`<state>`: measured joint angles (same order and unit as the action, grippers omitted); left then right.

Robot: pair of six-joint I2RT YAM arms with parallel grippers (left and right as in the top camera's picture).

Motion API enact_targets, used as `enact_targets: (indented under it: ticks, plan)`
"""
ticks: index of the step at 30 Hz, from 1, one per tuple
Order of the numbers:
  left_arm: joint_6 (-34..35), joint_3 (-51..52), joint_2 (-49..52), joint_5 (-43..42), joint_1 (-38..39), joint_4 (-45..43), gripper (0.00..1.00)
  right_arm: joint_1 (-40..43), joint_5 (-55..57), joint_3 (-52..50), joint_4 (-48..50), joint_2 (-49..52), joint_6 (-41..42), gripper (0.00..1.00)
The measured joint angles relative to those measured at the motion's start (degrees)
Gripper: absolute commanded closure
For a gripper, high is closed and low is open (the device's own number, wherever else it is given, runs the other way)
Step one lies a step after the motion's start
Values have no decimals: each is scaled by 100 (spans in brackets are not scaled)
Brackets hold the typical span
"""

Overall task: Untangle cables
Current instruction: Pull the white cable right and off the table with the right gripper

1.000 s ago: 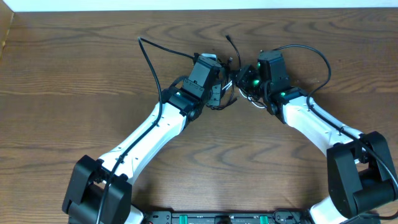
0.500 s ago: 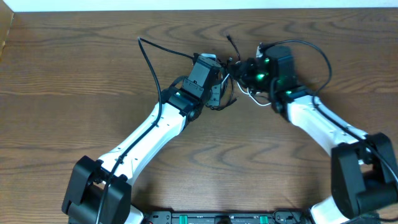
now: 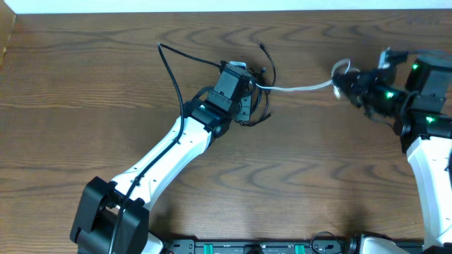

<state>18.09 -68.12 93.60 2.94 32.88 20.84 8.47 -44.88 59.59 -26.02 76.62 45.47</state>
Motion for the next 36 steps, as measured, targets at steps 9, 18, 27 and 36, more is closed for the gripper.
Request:
enact_targets:
  ticks: [9,18,27,36]
  plan:
    - [-9,0,-2,0,2,13,92,584,1368,-33,-1333,-227,-988,99]
    - [-9,0,-2,-2,2,13,92,2269,2328,-33,-1408,-1576,-1314,99]
    - [-9,0,-2,-2,2,-4,92,3362,5097,-37,-323,-2122,-1600,99]
    - [-9,0,-2,2,2,0,92,3534,5746,-70,2688,-566,-3128,99]
